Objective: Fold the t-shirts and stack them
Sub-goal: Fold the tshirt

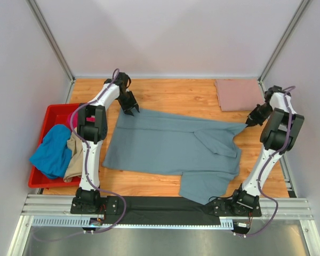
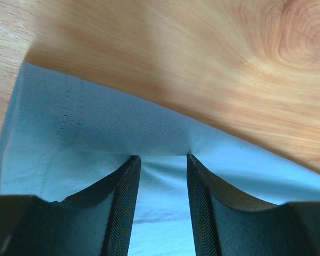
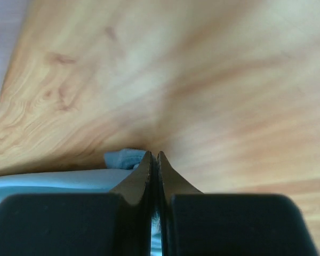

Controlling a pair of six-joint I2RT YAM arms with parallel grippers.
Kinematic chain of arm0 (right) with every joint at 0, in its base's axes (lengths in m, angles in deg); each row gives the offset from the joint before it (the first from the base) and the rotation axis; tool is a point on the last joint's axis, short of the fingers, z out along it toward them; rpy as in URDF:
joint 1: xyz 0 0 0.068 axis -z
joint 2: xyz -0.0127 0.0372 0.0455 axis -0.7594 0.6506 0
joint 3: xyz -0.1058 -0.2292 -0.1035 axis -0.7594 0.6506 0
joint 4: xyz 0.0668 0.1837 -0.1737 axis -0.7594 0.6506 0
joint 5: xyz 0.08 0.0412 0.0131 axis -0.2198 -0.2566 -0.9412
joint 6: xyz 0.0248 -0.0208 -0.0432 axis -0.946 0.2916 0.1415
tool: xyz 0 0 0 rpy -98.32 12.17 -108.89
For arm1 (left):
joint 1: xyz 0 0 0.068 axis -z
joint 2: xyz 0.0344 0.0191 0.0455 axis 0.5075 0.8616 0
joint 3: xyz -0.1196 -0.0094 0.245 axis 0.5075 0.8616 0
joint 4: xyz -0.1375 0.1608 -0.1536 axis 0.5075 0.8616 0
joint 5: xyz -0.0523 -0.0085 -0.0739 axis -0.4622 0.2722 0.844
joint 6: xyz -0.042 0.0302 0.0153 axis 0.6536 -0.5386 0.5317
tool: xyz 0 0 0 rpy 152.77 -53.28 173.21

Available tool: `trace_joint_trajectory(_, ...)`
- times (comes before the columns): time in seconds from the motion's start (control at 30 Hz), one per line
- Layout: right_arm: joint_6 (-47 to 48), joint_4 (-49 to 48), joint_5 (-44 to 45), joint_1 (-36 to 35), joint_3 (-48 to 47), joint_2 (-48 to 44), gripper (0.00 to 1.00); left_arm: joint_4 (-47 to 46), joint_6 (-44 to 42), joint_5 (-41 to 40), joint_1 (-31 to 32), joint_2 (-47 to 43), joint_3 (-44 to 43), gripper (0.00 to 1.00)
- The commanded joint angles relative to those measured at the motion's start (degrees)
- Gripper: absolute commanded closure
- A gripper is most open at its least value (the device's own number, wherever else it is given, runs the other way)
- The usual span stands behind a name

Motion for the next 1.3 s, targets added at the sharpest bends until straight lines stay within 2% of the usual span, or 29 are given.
trace_joint_trajectory(0.0, -10.56, -5.03, -3.86, 3.5, 3.8, -7.38, 1.0, 3.87, -0.94, -6.15, -0.77, 3.57, 2.27, 0.51)
trace_joint_trajectory(0.27, -22.45, -17.84, -12.83, 4.3, 13.12, -9.33, 0.98, 4.13, -0.41, -6.41, -0.77, 3.75, 2.01, 0.51)
trace_joint_trajectory(0.47, -19.56, -25.07, -15.11, 3.95, 11.02, -8.62, 0.81, 3.69, -0.94, -6.06, -1.03, 4.01, 1.31, 0.5)
trace_joint_trajectory(0.5, -19.04, -25.52, -15.47, 3.86, 10.67, -8.8, 0.75, 3.69, -0.85, -5.71, -1.12, 4.1, 0.7, 0.5)
trace_joint_trajectory(0.6, -17.1, -27.45, -18.98, 3.86, 9.43, -9.59, 0.64, 3.78, 0.2, -5.01, -1.47, 4.01, -0.36, 0.5)
trace_joint_trajectory(0.77, -10.88, -20.89, -19.51, 2.72, 5.75, -10.47, 0.56, 1.41, 1.35, -0.8, -1.56, 1.91, -2.12, 0.48)
trace_joint_trajectory(0.93, -6.2, -13.23, -14.78, 1.75, 6.7, -11.52, 0.55, -1.84, 1.79, 1.67, -1.56, -0.12, -2.04, 0.47)
trace_joint_trajectory(1.07, -3.39, -13.13, -13.1, 1.31, 10.3, -13.98, 0.55, -4.56, 1.7, 4.39, -1.56, -0.21, -1.16, 0.47)
trace_joint_trajectory(1.27, -1.98, -14.79, -14.32, 1.05, 12.68, -12.58, 0.57, -10.19, 3.46, 7.47, -1.56, -0.39, 2.09, 0.47)
